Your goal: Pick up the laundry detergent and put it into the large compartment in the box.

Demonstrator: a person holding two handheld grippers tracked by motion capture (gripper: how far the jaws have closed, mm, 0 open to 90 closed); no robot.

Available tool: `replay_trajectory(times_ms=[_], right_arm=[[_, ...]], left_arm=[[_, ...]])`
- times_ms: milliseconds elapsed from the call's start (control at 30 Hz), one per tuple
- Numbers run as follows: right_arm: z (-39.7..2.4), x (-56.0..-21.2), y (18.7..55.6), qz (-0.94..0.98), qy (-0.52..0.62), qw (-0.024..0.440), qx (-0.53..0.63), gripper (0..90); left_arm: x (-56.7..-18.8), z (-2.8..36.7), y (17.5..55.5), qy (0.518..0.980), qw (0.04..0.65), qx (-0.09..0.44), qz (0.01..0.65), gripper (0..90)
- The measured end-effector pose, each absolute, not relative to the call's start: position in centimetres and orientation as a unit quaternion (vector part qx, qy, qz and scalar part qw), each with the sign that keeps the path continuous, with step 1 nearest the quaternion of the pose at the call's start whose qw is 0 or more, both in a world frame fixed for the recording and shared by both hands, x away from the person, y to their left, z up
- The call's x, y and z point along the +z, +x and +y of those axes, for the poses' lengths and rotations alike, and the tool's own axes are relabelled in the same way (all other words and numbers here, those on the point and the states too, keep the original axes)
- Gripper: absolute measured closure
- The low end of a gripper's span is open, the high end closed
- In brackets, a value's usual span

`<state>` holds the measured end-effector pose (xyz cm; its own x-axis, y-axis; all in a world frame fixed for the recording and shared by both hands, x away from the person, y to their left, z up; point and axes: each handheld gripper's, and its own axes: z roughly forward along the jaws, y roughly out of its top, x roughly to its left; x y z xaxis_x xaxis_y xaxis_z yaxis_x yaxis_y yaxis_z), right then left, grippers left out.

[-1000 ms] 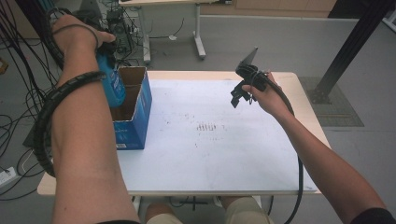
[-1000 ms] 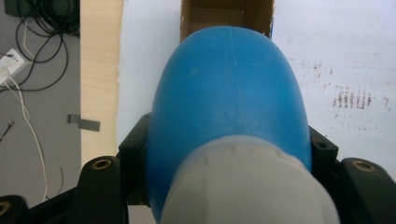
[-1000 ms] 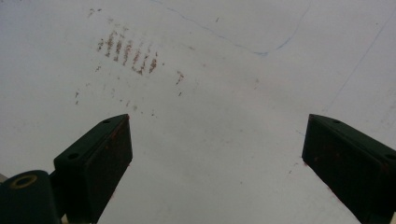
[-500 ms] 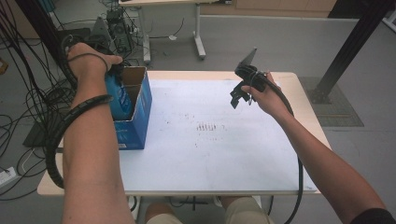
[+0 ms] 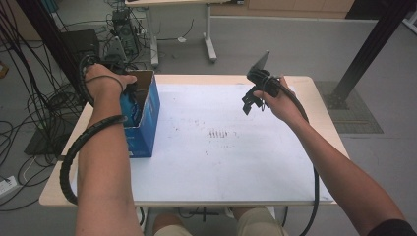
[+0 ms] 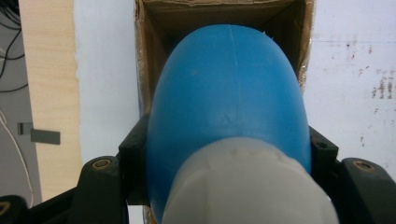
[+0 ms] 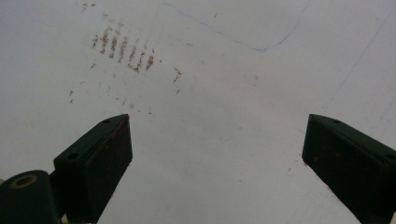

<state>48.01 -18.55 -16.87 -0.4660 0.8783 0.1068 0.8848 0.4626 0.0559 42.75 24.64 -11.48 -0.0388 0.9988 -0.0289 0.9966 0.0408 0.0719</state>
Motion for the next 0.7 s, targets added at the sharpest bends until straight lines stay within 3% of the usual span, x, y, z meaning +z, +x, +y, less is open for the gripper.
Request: replay_trajectory(times_ms=[700], right_arm=[[-18.4, -17.3, 47.9, -0.854, -0.517, 0.033, -0.047, 8.6]], left_arm=[[-15.1, 23.7, 42.8, 0.703, 0.028, 0.009, 0.710, 37.7]])
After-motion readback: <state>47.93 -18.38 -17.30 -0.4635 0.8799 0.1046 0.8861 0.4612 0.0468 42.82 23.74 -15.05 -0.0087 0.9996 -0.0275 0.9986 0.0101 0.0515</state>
